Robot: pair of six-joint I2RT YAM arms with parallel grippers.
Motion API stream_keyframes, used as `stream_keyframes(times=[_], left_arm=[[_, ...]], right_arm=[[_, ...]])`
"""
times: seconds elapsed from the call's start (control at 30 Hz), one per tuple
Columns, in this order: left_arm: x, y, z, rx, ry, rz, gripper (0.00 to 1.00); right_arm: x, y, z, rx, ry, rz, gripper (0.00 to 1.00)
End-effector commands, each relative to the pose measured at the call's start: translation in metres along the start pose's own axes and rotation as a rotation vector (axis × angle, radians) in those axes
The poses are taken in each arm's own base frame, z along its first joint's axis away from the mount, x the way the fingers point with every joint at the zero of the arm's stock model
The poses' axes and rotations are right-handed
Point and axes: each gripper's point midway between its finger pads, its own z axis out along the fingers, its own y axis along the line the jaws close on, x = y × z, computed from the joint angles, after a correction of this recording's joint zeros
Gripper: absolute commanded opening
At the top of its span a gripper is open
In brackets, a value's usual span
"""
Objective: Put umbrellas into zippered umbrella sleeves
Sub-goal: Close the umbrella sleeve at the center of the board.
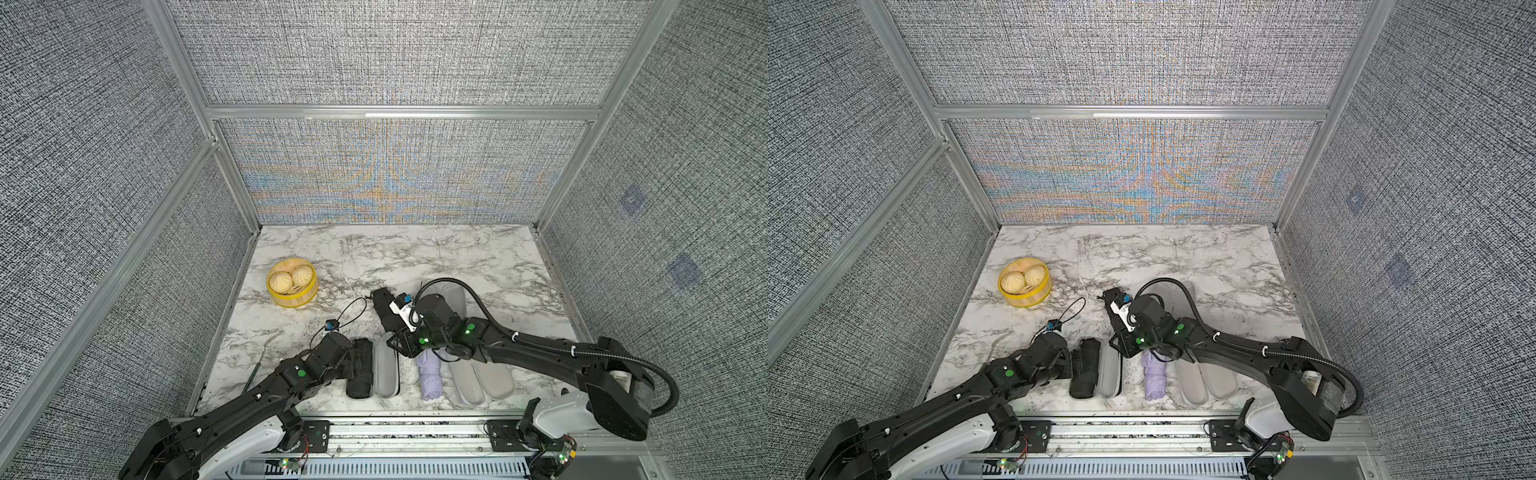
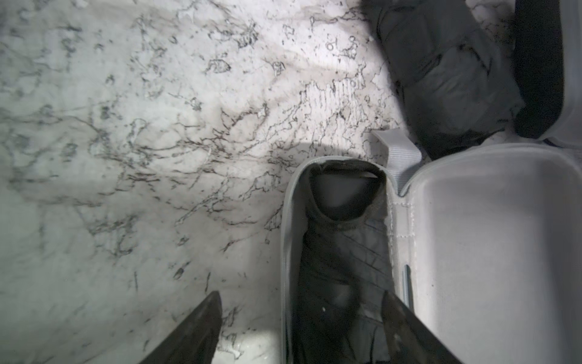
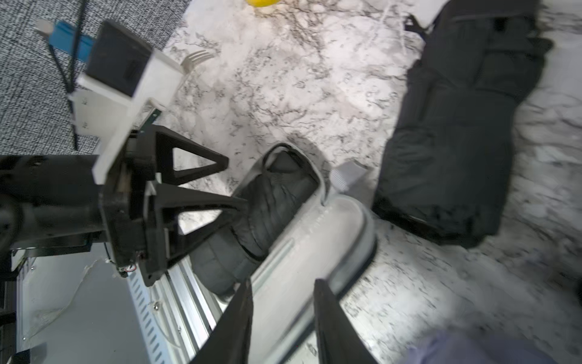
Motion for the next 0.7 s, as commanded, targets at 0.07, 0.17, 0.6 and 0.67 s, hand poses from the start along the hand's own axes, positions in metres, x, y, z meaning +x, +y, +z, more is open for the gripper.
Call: stream_keyframes(times=[0.07, 0.17, 0.6, 0.67], left_arm=[[-0.001, 0.023, -0.007, -0.11, -0.023, -0.012, 0.72], [0.0, 0.025, -0.007, -0.115, -0.022, -0.018, 0.64], [-0.004, 0.006, 0.01, 0.021, -0.03, -0.042, 0.59], [-0.005, 0.002, 0.011, 0.069, -0.029, -0.062, 0.64]], right_arm=[[0.013, -0.039, -0.018, 0.205, 0.017, 0.007, 0.27], [0.023, -0.046, -0.011, 0.212, 0.05, 0.015, 0.23], [0.025, 0.006, 0.039, 0.015, 0.108, -0.051, 0.19], [0.024, 0.009, 0.045, 0.01, 0.118, -0.053, 0.21]])
